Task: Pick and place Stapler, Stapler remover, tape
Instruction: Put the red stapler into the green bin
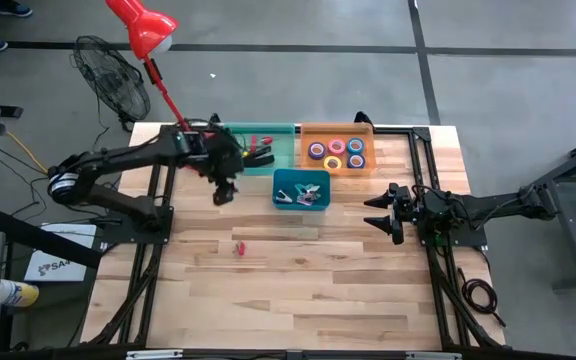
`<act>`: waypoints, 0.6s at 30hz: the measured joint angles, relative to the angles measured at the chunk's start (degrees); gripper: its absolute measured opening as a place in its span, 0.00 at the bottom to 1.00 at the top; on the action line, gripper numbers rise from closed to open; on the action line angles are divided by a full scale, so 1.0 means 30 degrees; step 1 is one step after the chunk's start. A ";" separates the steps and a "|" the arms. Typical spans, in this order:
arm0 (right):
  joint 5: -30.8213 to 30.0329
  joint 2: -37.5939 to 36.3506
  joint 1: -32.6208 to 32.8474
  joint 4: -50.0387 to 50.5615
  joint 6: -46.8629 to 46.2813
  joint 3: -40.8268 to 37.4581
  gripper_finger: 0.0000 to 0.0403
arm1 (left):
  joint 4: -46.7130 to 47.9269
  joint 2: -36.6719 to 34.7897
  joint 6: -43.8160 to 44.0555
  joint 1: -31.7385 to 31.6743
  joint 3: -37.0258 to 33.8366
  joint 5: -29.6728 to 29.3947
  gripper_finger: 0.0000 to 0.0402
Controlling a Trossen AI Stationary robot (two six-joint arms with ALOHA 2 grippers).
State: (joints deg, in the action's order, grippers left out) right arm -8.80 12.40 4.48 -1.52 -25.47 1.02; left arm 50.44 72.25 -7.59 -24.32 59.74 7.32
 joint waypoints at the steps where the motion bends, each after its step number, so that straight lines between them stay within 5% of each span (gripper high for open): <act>1: 0.0000 0.0000 -0.0004 0.0000 0.0000 0.0000 0.74 | 0.0137 0.0000 -0.0464 0.0375 -0.0049 0.0299 0.53; 11: 0.0007 0.0000 0.0003 0.0000 0.0000 0.0000 0.74 | 0.1249 0.0000 -0.6109 0.4404 -0.0925 0.1276 0.53; 18: 0.0002 0.0000 0.0000 -0.0002 0.0000 0.0000 0.74 | 0.1045 0.0000 -0.9958 0.7058 -0.1975 0.0154 0.54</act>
State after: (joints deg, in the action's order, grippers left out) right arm -8.79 12.40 4.48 -1.53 -25.47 1.02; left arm 53.57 72.25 -37.46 -3.14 53.82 7.78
